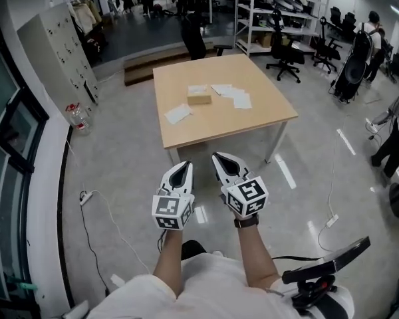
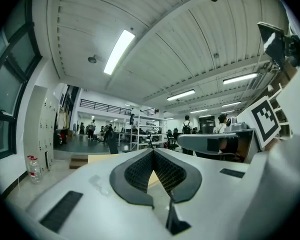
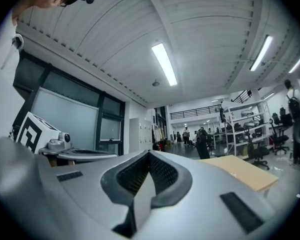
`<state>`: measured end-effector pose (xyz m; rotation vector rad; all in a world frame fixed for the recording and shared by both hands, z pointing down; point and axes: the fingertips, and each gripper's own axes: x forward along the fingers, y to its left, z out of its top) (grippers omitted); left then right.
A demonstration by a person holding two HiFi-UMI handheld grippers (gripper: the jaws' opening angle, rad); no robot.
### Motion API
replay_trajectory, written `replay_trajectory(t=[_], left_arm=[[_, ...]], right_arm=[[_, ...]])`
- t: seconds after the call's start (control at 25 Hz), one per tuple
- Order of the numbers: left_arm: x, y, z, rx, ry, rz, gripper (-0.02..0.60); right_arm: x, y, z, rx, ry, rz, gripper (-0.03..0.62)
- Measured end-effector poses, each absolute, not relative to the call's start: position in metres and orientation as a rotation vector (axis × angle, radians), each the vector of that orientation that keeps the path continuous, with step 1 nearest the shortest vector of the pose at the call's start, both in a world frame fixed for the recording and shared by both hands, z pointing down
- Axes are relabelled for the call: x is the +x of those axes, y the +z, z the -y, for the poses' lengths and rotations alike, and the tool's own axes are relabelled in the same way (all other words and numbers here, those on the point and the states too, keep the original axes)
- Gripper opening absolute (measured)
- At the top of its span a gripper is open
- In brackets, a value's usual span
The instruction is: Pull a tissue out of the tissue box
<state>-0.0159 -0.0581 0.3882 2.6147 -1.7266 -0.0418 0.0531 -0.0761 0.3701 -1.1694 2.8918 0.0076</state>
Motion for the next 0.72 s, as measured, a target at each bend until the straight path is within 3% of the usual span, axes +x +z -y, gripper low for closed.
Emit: replay_trajectory(t=[0.4,0.72], left_arm=[[-0.020,0.392,0.141,2.719,-0.013,1.678,0.002],[-0.060,0.391,0.241,2.739,0.016,1.615,0.002]], right_arm=[[0.039,0.389,0.168,-1.191,-0.022,-2.912,-0.006],[0.005,0.372,0.259,-1.335,0.083,-2.879,-0.006]])
